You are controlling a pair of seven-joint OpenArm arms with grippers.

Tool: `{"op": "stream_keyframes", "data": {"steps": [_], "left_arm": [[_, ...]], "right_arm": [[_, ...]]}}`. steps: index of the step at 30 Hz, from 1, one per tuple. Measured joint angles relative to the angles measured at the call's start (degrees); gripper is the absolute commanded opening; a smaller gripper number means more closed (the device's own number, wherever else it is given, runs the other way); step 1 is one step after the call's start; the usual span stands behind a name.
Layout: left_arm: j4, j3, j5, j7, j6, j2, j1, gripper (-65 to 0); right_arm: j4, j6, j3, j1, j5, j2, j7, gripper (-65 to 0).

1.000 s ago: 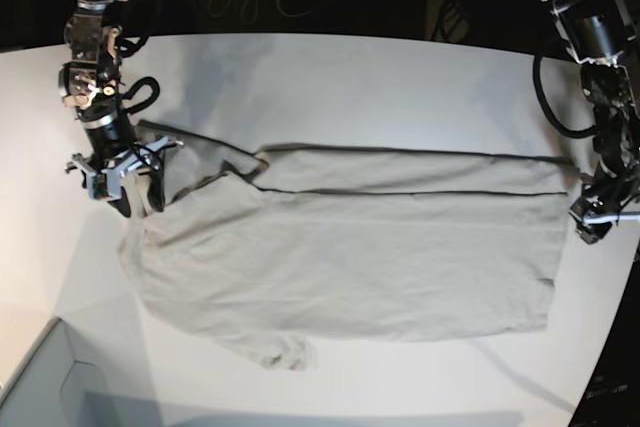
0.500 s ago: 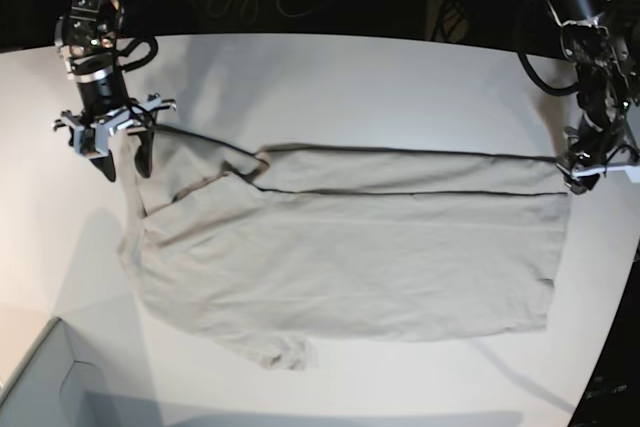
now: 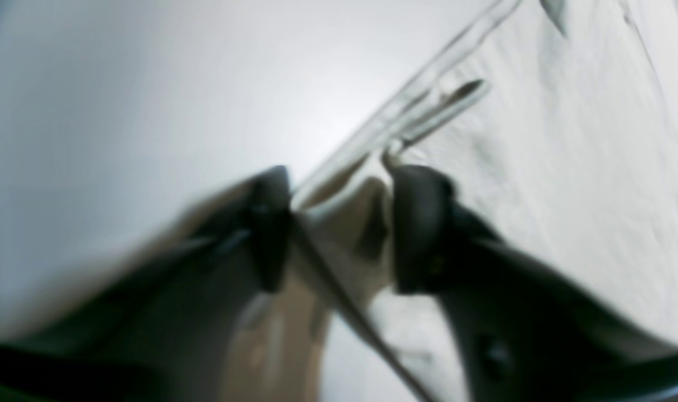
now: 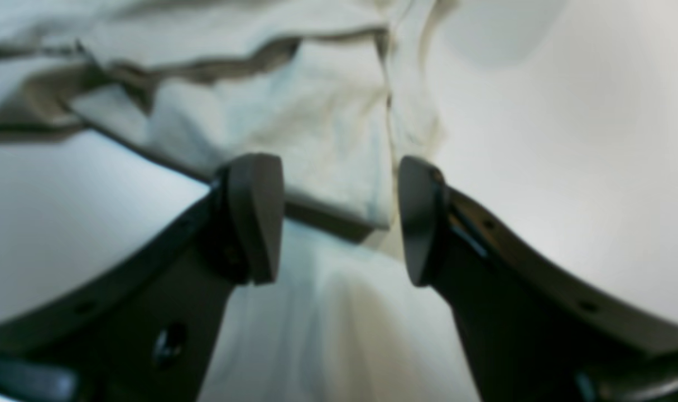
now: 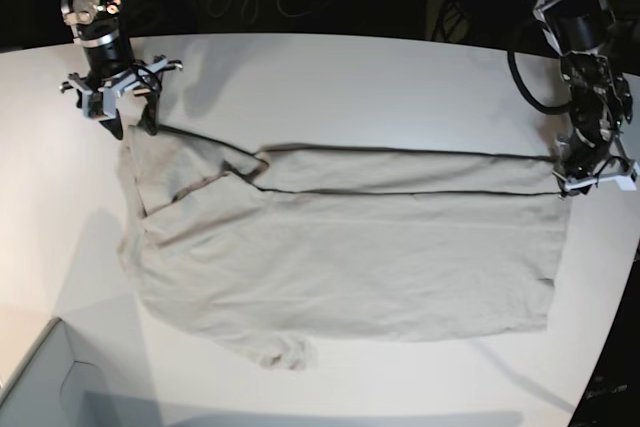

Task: Layout the t-shirt on the table in an organized manner, then fold the t-shirt properly
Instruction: 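Lower the held shirt edge onto the table with both grippers, then lift and flick the shirt edge with both grippers to flatten it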

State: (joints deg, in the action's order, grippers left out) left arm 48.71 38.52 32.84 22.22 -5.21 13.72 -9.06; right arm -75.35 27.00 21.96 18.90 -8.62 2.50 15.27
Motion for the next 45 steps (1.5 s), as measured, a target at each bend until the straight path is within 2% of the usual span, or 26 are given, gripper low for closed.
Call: {"op": "stream_keyframes", "data": {"steps": [4,5,15,17,21,27,33,36,40,43,45], "left_arm": [[-0.1,0.0,0.2,0.4,-0.2,-0.2,0.3,-64.5],[-0.1,0.0,0.2,0.4,-0.2,-0.2,0.5,-65.0],[-0.1,-0.1,0.0,1.7,-0.2,1.9,0.8,-65.0],[-0.1,-0.1,0.0,1.8,0.1,2.2,0.9,-65.0],[-0.1,-0.1,0.0,1.8,0.1,2.1,0.9,-65.0],[1.5,0.0,-0.1,2.4,0.3,1.9,1.3,-65.0],[16.9,0.0,0.3,3.2,0.0,1.5,7.1,-65.0],[22.9,0.1,0.4,3.0,0.3,1.5,8.3,-65.0],[25.4,0.1,0.5,2.8,0.3,1.8,7.7,-65.0],[25.4,0.1,0.4,2.9,0.3,1.8,7.8,-65.0],[25.5,0.1,0.4,2.9,0.3,1.8,8.3,-65.0]], "right_arm": [[3.3,0.0,-0.1,-2.2,0.0,0.7,0.2,-31.6],[4.5,0.0,0.0,-3.0,0.1,1.2,0.5,-31.6],[14.5,0.0,0.0,-7.4,0.5,4.2,1.4,-33.3],[15.0,0.0,0.0,-8.3,0.4,4.1,1.2,-39.0],[14.2,0.0,-0.2,-8.0,0.2,4.1,1.0,-64.8],[7.3,0.0,-0.2,-6.6,0.0,4.1,0.4,-65.0],[-3.4,0.1,-0.2,-1.5,-0.2,4.0,-0.4,-65.0],[-7.5,0.0,-0.2,-2.4,0.0,4.0,0.2,-65.0],[-10.4,0.0,-0.2,-5.1,0.0,4.1,-0.4,-65.0],[-11.8,0.1,-0.2,-5.6,-0.1,4.1,-6.1,-65.0],[-12.2,0.1,-0.2,-5.2,0.0,4.1,-7.0,-65.0]]}}
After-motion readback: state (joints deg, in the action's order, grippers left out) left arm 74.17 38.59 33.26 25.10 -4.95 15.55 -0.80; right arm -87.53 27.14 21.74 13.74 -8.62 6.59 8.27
